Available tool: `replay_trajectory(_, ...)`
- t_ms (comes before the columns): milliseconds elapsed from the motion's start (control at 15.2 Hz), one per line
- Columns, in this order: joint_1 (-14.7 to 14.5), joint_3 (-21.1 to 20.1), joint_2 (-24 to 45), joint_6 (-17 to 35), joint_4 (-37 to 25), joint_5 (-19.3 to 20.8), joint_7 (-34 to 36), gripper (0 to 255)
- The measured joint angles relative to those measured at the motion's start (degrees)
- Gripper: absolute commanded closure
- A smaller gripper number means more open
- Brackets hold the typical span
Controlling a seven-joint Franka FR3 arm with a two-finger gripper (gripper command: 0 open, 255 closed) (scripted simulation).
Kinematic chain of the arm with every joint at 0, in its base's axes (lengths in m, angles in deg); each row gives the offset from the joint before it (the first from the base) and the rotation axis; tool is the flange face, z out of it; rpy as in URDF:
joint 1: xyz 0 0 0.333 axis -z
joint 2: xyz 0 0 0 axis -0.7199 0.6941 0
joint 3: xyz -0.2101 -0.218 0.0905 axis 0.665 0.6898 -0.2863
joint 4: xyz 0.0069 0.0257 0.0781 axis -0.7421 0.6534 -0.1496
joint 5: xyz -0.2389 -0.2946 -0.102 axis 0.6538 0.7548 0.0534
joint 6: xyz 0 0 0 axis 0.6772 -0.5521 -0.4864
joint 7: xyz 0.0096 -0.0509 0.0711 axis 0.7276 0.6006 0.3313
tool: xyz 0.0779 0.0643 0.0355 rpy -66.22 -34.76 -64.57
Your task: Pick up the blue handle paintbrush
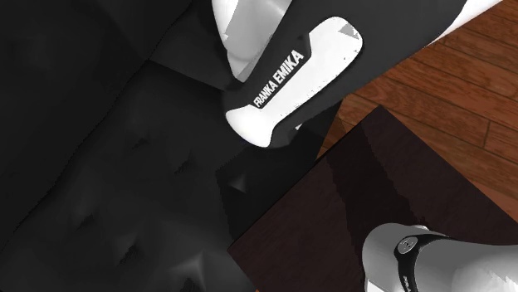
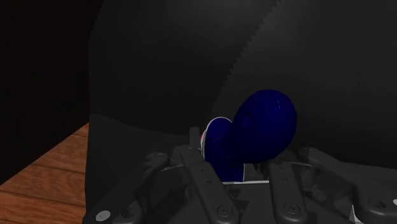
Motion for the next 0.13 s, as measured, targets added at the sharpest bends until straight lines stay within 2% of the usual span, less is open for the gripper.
replay_trajectory(132,0.35,-0.56,-1.26,-1.15,0.09,-0.80,-0.63,255)
